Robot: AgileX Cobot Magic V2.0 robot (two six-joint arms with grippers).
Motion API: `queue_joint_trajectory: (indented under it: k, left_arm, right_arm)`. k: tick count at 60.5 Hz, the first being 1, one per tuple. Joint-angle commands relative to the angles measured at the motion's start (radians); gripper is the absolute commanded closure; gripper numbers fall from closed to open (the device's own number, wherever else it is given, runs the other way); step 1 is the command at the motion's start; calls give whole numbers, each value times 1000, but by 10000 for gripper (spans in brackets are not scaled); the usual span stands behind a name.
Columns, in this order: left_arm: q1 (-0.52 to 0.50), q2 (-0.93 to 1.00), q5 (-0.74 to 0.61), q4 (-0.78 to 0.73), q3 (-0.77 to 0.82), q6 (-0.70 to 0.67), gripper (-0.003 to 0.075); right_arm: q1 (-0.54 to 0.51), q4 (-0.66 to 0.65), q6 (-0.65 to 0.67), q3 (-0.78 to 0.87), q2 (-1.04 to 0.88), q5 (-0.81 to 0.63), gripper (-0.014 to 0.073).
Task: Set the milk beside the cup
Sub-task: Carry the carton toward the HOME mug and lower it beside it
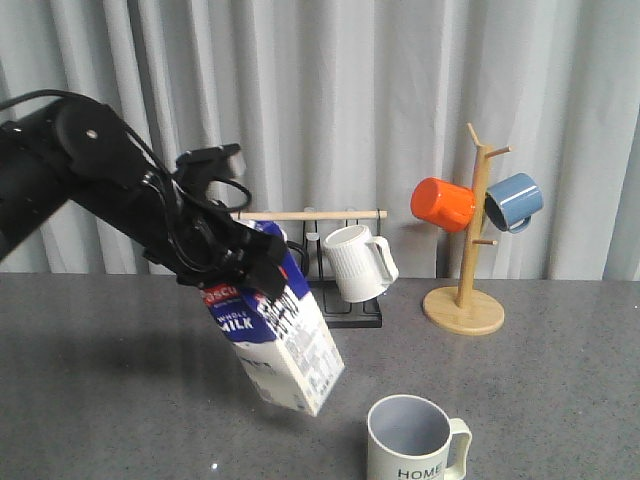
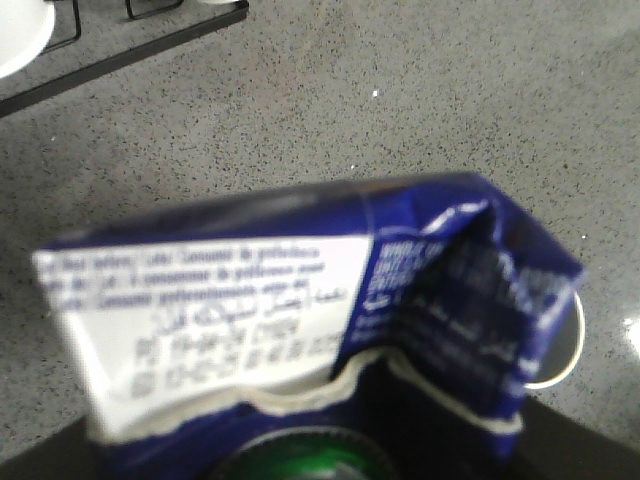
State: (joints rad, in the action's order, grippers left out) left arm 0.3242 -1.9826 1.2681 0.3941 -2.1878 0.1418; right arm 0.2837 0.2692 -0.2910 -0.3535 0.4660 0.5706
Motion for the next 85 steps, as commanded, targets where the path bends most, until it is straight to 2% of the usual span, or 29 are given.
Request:
queue_joint_trajectory:
  k: [1, 13, 45, 53, 72, 85]
  left_arm:
    - [38, 29, -20, 14, -28, -11, 543]
    - [85, -27, -20, -46, -28, -11, 543]
    - [126, -53, -20, -58, -28, -11, 531]
    - [126, -53, -20, -58, -28, -11, 492]
    - [126, -53, -20, -55, -28, -11, 321]
    - [126, -53, -20, -54, -28, -62, 269]
  right_arm:
    - [-2, 4, 1, -29, 3, -58, 599]
    - [-2, 7, 1, -29, 3, -57, 599]
    - [-2, 7, 1, -29, 3, -57, 599]
    - [-2, 7, 1, -29, 3, -57, 599]
    - [-2, 7, 1, -29, 3, -57, 599]
    - [-2, 7, 2, -29, 3, -56, 599]
